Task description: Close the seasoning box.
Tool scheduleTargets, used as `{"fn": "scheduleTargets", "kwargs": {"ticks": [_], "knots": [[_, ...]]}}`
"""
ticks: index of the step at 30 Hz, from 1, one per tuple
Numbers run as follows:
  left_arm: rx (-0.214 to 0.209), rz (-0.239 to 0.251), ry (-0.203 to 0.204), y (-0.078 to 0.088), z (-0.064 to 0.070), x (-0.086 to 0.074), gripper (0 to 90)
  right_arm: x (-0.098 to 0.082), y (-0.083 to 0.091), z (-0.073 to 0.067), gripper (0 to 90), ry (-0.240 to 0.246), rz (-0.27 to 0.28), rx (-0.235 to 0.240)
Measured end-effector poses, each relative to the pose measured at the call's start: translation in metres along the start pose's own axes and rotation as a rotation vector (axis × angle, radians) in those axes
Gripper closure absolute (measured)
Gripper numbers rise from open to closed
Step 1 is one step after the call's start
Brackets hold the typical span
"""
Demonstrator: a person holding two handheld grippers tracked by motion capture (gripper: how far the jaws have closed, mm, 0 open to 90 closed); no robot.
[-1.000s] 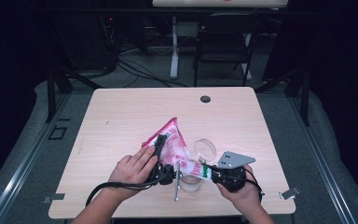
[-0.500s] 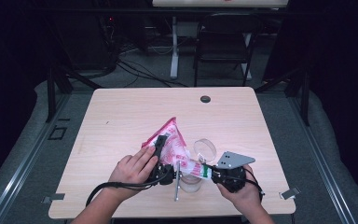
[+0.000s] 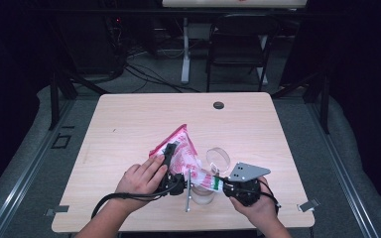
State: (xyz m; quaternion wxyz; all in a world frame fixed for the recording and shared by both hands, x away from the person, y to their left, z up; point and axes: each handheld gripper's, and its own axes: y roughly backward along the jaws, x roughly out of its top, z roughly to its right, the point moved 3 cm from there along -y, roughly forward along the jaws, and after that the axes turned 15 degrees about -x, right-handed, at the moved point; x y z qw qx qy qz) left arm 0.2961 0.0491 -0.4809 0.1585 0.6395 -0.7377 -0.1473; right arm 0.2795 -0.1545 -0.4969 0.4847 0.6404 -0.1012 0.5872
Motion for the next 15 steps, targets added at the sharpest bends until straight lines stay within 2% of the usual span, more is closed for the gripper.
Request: {"fn": "scheduleTargets", "kwargs": {"ticks": [5,7,11,15], "knots": [[-0.006,-0.002,0.006,-0.0006,0.0003,0.0007,66.6,0.0001,-0.0002,-0.0011,90.0,0.000,0.003,0.007],[-0.011,-0.016,0.008,0.0003,-0.0004,0.0014,66.8,0.0001,0.0000,-0.0011,90.0,0.000,0.003,0.007],[-0.003,-0.002,0.007,-0.0009,-0.0011,0.0020,67.0,-0.0001,-0.0003,-0.0009,90.0,0.000,0.002,0.007],[-0.005,-0.014,0.002,-0.0001,-0.0024,0.0034,67.1,-0.0010,-0.0011,-0.0003,90.0,-0.001,0.000,0.009]]}}
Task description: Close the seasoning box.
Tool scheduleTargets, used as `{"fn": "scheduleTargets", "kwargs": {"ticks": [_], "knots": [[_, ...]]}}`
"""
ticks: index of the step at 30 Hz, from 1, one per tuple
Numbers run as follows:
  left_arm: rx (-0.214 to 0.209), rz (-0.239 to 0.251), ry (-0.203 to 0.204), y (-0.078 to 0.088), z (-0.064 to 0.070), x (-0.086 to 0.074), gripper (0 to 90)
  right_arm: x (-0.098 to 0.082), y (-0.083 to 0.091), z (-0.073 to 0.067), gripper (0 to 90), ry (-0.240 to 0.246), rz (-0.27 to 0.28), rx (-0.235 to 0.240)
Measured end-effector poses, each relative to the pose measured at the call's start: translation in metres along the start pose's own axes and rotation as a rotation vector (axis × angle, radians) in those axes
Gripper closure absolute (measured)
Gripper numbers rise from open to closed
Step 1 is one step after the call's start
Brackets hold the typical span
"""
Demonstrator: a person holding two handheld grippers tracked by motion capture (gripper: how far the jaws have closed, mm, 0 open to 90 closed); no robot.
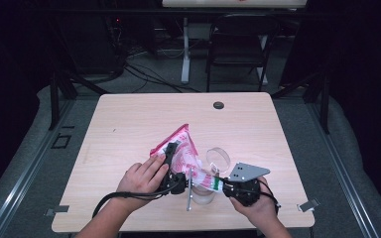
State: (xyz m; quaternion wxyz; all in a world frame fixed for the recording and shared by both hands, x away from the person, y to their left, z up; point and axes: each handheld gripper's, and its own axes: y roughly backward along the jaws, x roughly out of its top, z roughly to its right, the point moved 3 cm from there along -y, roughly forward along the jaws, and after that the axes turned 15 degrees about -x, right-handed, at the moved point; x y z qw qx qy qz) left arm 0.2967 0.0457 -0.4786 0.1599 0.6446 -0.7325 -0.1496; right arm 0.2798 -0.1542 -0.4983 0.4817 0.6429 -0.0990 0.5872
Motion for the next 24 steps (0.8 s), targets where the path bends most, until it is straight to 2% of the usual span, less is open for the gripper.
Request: {"fn": "scheduleTargets", "kwargs": {"ticks": [19,20,24], "knots": [[-0.002,0.006,0.008,0.0007,-0.0010,0.0004,67.2,-0.0001,-0.0003,-0.0001,90.0,0.002,-0.002,-0.004],[0.010,0.006,-0.006,0.0011,-0.0022,0.0009,67.2,-0.0002,-0.0003,-0.0001,90.0,0.002,-0.002,-0.005],[0.014,0.017,-0.006,0.0006,-0.0028,0.0013,67.2,-0.0002,-0.0003,0.0001,90.0,0.001,-0.001,-0.006]]}}
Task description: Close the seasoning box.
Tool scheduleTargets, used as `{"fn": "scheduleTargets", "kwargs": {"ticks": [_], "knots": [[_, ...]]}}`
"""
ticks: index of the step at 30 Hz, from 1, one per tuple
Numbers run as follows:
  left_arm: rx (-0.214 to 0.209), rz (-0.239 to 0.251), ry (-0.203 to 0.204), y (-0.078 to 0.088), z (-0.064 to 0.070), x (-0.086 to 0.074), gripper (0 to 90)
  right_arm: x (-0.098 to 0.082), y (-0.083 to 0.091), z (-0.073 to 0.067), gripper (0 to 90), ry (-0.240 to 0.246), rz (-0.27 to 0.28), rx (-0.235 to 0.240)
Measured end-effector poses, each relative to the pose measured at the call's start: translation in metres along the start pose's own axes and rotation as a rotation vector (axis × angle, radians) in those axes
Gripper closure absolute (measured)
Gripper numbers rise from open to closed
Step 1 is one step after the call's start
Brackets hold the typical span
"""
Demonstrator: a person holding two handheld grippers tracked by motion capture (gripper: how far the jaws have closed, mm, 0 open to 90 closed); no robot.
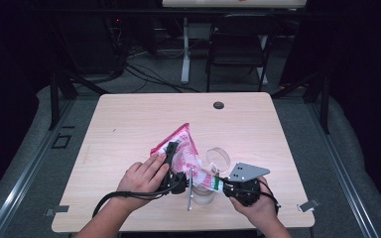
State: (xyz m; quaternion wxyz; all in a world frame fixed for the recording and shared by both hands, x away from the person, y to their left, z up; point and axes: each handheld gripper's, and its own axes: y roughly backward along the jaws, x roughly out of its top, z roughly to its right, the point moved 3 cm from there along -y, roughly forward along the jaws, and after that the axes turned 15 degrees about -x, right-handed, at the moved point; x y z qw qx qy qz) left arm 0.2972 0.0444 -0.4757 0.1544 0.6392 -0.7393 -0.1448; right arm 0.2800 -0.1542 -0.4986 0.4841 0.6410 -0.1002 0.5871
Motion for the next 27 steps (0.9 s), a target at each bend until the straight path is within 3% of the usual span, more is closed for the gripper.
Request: {"fn": "scheduleTargets", "kwargs": {"ticks": [27], "knots": [[0.000,-0.009,-0.002,0.0019,-0.0012,0.0013,67.2,-0.0017,-0.0018,0.0000,90.0,0.012,-0.012,-0.007]]}}
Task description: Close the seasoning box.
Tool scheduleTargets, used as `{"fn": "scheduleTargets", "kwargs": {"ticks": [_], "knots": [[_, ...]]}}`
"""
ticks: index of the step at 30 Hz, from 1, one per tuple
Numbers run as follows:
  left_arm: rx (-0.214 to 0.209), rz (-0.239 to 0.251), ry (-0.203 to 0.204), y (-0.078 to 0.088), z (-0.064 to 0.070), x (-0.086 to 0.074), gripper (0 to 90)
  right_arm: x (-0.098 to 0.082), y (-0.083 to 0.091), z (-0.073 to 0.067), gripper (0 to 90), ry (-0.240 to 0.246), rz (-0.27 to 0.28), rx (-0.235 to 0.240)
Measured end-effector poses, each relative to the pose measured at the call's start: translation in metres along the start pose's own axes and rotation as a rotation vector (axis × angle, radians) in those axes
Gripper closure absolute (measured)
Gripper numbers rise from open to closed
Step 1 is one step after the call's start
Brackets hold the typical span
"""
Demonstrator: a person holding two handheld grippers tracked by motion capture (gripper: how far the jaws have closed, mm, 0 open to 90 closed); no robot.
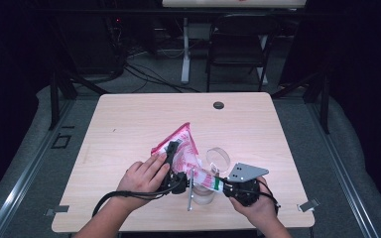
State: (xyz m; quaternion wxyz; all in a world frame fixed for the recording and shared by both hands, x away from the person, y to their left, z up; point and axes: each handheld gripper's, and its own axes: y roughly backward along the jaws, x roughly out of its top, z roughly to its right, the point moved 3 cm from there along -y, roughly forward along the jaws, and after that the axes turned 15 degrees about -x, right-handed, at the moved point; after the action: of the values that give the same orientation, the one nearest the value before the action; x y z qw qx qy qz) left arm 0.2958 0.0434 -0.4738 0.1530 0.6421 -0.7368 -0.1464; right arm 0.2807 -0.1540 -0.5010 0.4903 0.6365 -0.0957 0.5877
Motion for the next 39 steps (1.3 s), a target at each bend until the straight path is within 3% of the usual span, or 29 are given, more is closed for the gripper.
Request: {"fn": "scheduleTargets", "kwargs": {"ticks": [17,21,39], "knots": [[0.024,0.015,-0.015,0.0004,-0.0007,0.0012,67.3,-0.0018,-0.0020,0.0012,90.0,-0.010,-0.006,-0.005],[0.009,0.005,0.001,0.0011,0.0001,0.0011,67.3,-0.0020,-0.0021,0.0011,90.0,-0.010,-0.008,-0.001],[0.020,0.008,-0.013,0.0020,-0.0015,0.0021,67.3,-0.0023,-0.0022,0.0017,90.0,-0.008,-0.011,-0.002]]}}
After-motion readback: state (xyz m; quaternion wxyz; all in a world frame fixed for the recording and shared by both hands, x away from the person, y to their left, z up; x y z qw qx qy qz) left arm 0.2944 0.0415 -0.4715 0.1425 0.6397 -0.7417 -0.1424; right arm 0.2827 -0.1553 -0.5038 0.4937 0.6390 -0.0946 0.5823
